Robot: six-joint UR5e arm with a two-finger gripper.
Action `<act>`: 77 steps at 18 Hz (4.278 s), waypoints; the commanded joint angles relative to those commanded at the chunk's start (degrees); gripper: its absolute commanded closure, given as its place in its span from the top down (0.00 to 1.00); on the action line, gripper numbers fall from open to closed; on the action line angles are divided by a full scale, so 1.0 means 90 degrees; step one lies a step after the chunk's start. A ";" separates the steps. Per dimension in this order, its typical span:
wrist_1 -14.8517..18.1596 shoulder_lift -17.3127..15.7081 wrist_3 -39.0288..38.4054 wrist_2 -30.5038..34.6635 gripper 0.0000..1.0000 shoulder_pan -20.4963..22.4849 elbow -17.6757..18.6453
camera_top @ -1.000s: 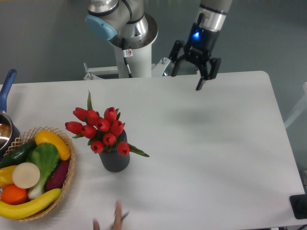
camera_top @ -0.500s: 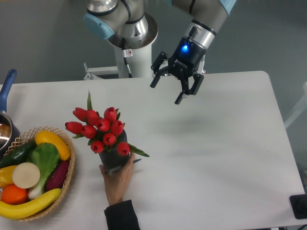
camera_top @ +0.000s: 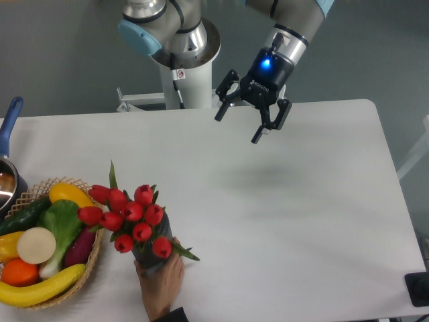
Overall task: Pick up the flowers from the vase
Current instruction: 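Lower the open gripper to the red tulip stems above the black vase, then close the gripper around the tulip stems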
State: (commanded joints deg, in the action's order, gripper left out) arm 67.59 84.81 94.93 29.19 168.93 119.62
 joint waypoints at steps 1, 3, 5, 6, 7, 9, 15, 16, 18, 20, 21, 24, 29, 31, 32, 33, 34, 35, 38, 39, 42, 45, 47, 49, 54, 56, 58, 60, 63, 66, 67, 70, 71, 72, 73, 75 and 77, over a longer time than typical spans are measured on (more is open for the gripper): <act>-0.0010 0.0184 -0.0010 -0.0262 1.00 -0.0107 -0.0029; -0.0010 0.0312 -0.0010 -0.0440 1.00 -0.0185 -0.0078; -0.0010 0.0527 -0.0010 -0.0528 1.00 -0.0322 -0.0243; -0.0039 0.0653 -0.0010 -0.0548 1.00 -0.0448 -0.0321; -0.0146 0.0790 -0.0010 -0.0568 1.00 -0.0623 -0.0400; -0.0526 0.1092 -0.0068 -0.0597 1.00 -0.0927 -0.0488; -0.1707 0.1387 -0.1718 -0.0597 1.00 -0.1347 -0.0635; -0.1874 0.1474 -0.1806 -0.0597 1.00 -0.1406 -0.0654; -0.2138 0.1660 -0.2031 -0.0578 1.00 -0.1513 -0.0751; -0.2362 0.1923 -0.2042 -0.0510 1.00 -0.1699 -0.0878; -0.2431 0.2031 -0.2042 -0.0500 1.00 -0.1806 -0.0898; -0.2568 0.2324 -0.2032 -0.0480 1.00 -0.2099 -0.0947; -0.2676 0.2558 -0.2002 -0.0480 1.00 -0.2334 -0.1113; -0.2686 0.2647 -0.1993 -0.0480 1.00 -0.2431 -0.1210; -0.2696 0.2676 -0.1993 -0.0470 1.00 -0.2461 -0.1279; -0.2715 0.2744 -0.1993 -0.0470 1.00 -0.2480 -0.1386; -0.2715 0.2812 -0.1993 -0.0470 1.00 -0.2558 -0.1483; -0.2725 0.2890 -0.1993 -0.0470 1.00 -0.2636 -0.1513; -0.2861 0.2940 -0.1983 -0.0470 1.00 -0.2685 -0.1504; -0.2871 0.2959 -0.1983 -0.0470 1.00 -0.2724 -0.1485; -0.2891 0.2950 -0.1973 -0.0461 1.00 -0.2754 -0.1416; -0.2910 0.2969 -0.1983 -0.0460 1.00 -0.2852 -0.1445; -0.2910 0.2969 -0.1983 -0.0470 1.00 -0.2939 -0.1465; -0.2910 0.2959 -0.1993 -0.0470 1.00 -0.2969 -0.1504; -0.2910 0.2998 -0.1993 -0.0470 0.69 -0.2969 -0.1504; -0.2901 0.3037 -0.1993 -0.0470 0.62 -0.2969 -0.1504; -0.2901 0.3047 -0.1993 -0.0470 0.59 -0.2969 -0.1504; -0.2901 0.3047 -0.1993 -0.0470 0.54 -0.2969 -0.1494; -0.2901 0.3047 -0.2002 -0.0470 0.48 -0.2969 -0.1494; -0.2901 0.3038 -0.2002 -0.0480 0.42 -0.2969 -0.1494; -0.2901 0.3028 -0.2012 -0.0490 0.39 -0.2959 -0.1494; -0.2901 0.3008 -0.2041 -0.0519 0.33 -0.2940 -0.1494; -0.2901 0.2999 -0.2042 -0.0558 0.33 -0.2920 -0.1484; -0.2901 0.2989 -0.2051 -0.0568 0.33 -0.2910 -0.1494; -0.2901 0.2989 -0.2051 -0.0568 0.33 -0.2891 -0.1475; -0.2901 0.2969 -0.2051 -0.0578 0.33 -0.2871 -0.1465; -0.2901 0.2940 -0.2061 -0.0587 0.34 -0.2823 -0.1475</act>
State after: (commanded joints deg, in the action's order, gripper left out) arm 41.48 111.27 76.38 23.91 143.52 106.35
